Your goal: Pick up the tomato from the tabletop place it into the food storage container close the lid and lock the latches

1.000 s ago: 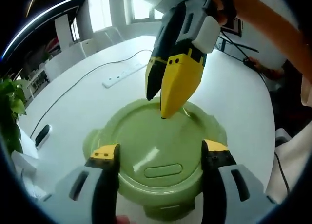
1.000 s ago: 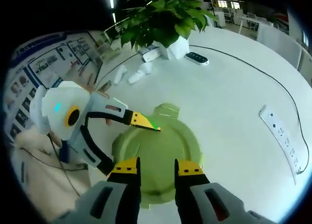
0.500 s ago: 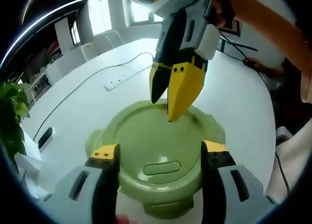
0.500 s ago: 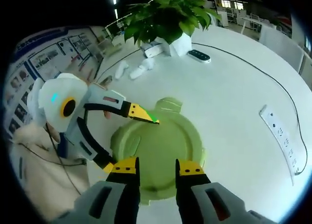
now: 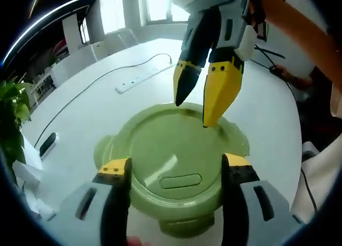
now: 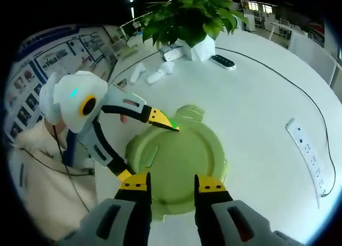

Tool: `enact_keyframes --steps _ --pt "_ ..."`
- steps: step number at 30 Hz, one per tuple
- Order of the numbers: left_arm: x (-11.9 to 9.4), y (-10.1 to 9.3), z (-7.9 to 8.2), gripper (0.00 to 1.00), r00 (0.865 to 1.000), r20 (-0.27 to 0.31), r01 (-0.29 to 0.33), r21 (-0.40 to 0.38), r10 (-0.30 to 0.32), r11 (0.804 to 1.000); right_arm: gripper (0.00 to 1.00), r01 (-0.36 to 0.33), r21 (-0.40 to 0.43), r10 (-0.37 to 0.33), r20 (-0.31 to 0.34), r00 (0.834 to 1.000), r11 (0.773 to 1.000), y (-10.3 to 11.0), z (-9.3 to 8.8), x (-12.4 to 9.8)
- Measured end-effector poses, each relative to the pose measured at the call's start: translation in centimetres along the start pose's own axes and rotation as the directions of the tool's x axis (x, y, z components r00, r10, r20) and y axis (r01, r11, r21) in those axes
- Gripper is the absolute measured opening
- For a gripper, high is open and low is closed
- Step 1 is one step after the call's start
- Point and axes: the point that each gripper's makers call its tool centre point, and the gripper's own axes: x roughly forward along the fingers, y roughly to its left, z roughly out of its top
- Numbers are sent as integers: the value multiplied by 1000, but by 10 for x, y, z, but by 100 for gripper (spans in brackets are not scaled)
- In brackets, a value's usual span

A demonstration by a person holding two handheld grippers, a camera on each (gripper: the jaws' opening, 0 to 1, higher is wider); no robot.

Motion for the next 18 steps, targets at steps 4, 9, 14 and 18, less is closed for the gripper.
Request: enact_keyframes --steps 4,9,14,18 --pt "-1 -4 -2 63 1000 -29 5 1 -5 1000 29 -15 -66 15 -8 1000 998 22 -13 -3" --pt "-1 -5 -3 63 998 -61 8 3 -8 1000 30 -18 -139 16 -13 1000 990 39 -21 -8" --pt "-3 -8 -6 63 996 -91 10 3 -10 1000 33 39 -408 -47 -9 999 912 43 -28 -13" --pt "-3 -9 -6 62 992 -125 13 1 -13 1000 33 81 -607 -125 -30 992 791 39 -39 -15"
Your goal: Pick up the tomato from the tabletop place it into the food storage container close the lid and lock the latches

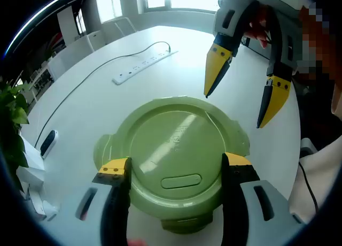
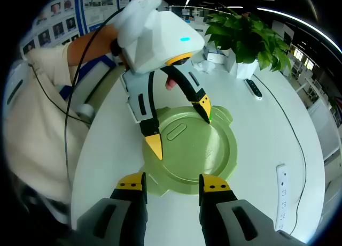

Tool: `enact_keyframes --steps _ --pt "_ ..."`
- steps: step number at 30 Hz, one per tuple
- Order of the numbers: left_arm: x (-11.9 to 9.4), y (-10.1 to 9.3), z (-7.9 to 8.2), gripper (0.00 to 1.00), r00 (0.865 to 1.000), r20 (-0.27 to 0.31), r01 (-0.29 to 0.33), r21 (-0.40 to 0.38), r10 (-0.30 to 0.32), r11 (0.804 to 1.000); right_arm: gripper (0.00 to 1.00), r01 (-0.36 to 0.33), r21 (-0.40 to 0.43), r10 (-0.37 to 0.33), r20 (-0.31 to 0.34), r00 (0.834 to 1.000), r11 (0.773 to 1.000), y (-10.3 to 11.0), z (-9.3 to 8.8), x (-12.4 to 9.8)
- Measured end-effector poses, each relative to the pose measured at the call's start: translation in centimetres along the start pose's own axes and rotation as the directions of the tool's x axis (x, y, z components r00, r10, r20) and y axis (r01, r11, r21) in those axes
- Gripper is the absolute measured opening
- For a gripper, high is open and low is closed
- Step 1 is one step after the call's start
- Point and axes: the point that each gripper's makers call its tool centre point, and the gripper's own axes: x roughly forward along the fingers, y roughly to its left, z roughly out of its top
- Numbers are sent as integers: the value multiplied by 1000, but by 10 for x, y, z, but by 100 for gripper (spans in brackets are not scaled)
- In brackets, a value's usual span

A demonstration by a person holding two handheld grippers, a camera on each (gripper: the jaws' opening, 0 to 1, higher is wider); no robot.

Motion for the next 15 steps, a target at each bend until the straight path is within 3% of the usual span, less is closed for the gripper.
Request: enact_keyframes --steps 3,5,9,15 --pt "1 2 1 62 1000 -28 3 4 -2 1000 33 25 -145 -23 13 1000 989 6 2 1" --pt "2 4 1 62 999 -46 6 6 -6 1000 33 40 -188 -37 19 999 981 17 5 3" --pt "3 6 1 62 997 -70 14 14 -13 1000 33 53 -279 -57 -7 998 959 4 0 8" --pt "4 4 0 62 996 -89 16 17 -15 1000 33 42 -302 -47 -9 999 953 13 3 12"
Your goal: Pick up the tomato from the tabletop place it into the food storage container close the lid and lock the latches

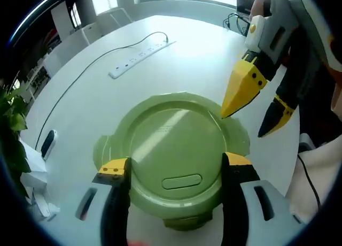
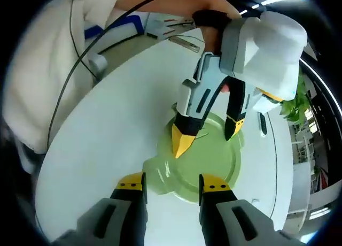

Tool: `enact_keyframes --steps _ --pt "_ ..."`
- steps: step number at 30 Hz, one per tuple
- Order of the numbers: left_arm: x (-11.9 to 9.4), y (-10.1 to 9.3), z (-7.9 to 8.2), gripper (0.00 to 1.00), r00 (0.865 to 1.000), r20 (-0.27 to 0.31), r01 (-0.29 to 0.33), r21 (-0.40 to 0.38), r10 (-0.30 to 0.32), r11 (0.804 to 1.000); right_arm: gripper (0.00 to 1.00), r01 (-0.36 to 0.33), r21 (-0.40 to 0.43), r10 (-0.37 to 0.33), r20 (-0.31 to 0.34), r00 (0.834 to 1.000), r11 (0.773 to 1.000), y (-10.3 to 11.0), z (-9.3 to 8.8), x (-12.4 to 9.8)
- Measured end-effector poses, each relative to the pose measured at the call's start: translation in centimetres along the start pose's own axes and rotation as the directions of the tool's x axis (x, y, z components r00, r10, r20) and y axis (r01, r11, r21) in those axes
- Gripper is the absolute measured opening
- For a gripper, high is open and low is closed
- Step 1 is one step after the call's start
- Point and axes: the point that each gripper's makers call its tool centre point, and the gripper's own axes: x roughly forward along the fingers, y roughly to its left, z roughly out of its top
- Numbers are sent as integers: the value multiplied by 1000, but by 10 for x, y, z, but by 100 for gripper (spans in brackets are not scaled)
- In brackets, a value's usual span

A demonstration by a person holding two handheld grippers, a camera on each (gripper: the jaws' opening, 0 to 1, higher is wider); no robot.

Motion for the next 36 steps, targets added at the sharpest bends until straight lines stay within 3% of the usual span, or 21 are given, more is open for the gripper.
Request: enact_keyframes --steps 12,23,31,36 --pt "1 -4 1 62 999 -35 6 5 -6 1000 33 27 -58 -27 12 1000 998 -3 -2 3" --pt "1 -9 0 63 998 -55 11 14 -11 1000 34 10 -123 -14 -35 999 992 0 -7 12" --pt "0 -10 -1 62 998 -67 13 13 -12 1000 34 13 -128 -16 -25 1000 992 1 -4 10" --pt "1 -9 -1 62 998 -66 14 14 -13 1000 34 -6 -158 -4 -65 998 987 3 -7 15"
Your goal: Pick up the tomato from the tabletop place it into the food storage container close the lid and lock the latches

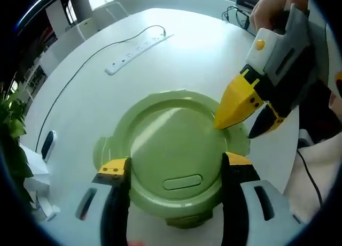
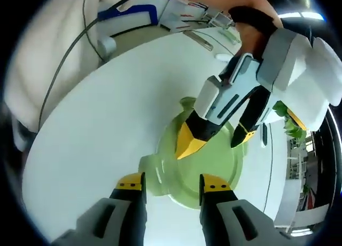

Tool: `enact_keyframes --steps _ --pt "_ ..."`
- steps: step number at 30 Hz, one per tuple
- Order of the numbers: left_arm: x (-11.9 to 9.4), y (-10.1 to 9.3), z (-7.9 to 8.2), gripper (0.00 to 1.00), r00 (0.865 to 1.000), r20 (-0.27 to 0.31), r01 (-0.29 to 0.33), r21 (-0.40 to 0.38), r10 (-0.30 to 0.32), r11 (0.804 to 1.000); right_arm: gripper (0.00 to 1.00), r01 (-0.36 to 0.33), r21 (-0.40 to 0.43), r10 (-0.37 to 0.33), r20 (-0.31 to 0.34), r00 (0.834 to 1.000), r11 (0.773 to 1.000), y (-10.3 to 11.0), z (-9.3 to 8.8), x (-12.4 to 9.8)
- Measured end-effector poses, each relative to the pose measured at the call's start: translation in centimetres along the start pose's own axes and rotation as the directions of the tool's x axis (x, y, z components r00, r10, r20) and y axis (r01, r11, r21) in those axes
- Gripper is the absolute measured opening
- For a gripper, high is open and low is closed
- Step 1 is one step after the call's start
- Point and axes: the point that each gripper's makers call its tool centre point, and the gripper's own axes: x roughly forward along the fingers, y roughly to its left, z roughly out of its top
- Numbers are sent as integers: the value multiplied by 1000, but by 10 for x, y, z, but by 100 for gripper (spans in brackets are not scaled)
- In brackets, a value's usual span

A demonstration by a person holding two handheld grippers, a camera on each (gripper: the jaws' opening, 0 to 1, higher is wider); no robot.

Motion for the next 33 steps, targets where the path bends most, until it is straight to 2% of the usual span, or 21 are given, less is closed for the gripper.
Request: enact_keyframes --steps 7,14,26,27,33 --pt "2 5 3 62 1000 -10 7 10 -7 1000 32 -25 -28 24 -33 999 999 5 -1 6" --pt "0 1 1 62 1000 0 7 12 -7 1000 24 -58 -44 56 -45 997 997 12 -1 12" --pt "2 8 2 62 1000 0 7 13 -7 1000 19 -49 -111 40 -83 996 993 17 2 11" --pt "2 8 1 62 1000 -1 8 10 -8 1000 19 -64 -132 51 -96 994 989 22 2 11" --pt "4 12 2 62 1000 8 7 12 -7 1000 18 -45 -112 35 -90 995 993 15 1 14"
